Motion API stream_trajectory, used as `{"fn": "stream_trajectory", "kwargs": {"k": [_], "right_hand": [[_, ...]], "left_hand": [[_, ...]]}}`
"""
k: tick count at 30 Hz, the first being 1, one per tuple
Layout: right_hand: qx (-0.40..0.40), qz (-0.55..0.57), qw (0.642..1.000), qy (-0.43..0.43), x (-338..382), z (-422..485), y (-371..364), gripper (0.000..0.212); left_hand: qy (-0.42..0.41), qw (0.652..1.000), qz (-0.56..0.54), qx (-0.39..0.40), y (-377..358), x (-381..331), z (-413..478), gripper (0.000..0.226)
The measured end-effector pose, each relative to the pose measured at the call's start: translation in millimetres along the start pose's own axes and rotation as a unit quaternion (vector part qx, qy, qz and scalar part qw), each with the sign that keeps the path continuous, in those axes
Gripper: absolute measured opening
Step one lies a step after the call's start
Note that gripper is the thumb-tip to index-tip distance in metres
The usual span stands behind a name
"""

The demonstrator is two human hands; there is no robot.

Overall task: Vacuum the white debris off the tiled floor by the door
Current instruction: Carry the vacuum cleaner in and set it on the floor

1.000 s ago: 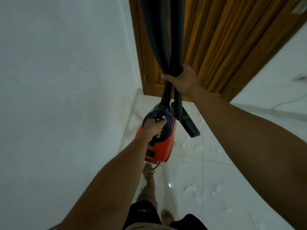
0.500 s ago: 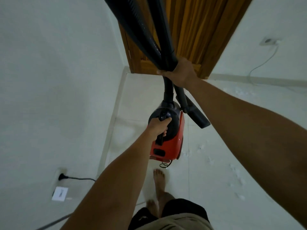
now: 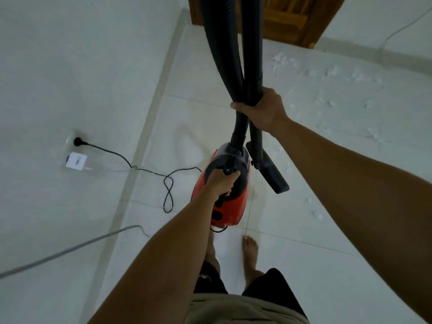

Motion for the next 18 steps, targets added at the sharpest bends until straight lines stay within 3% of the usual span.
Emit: {"fn": "stream_trajectory", "kwargs": {"k": [10,18], "right_hand": [[0.052,0.003,0.999,-0.003,-97.0,-98.5,-32.3,0.057],[0.089,-0.033,0.995,-0.027,-175.1,-152.1,-107.2,0.055]], "left_hand": [[0.038,0.998,0.009,-0.039,-92.6,127.1,-24.2,0.038],[0.066,0.995,0.063,-0.048,-119.6,248.7,-12.5,0.036]]}}
Point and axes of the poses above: each hand's wrist, its own z-axis towards the middle knuckle, its own y-axis out of the back of the hand, x = y × z, the point moved 2 cm from there along z, towards the middle knuckle, and after that the axes turned 4 degrees about -z, right-handed, at the moved point
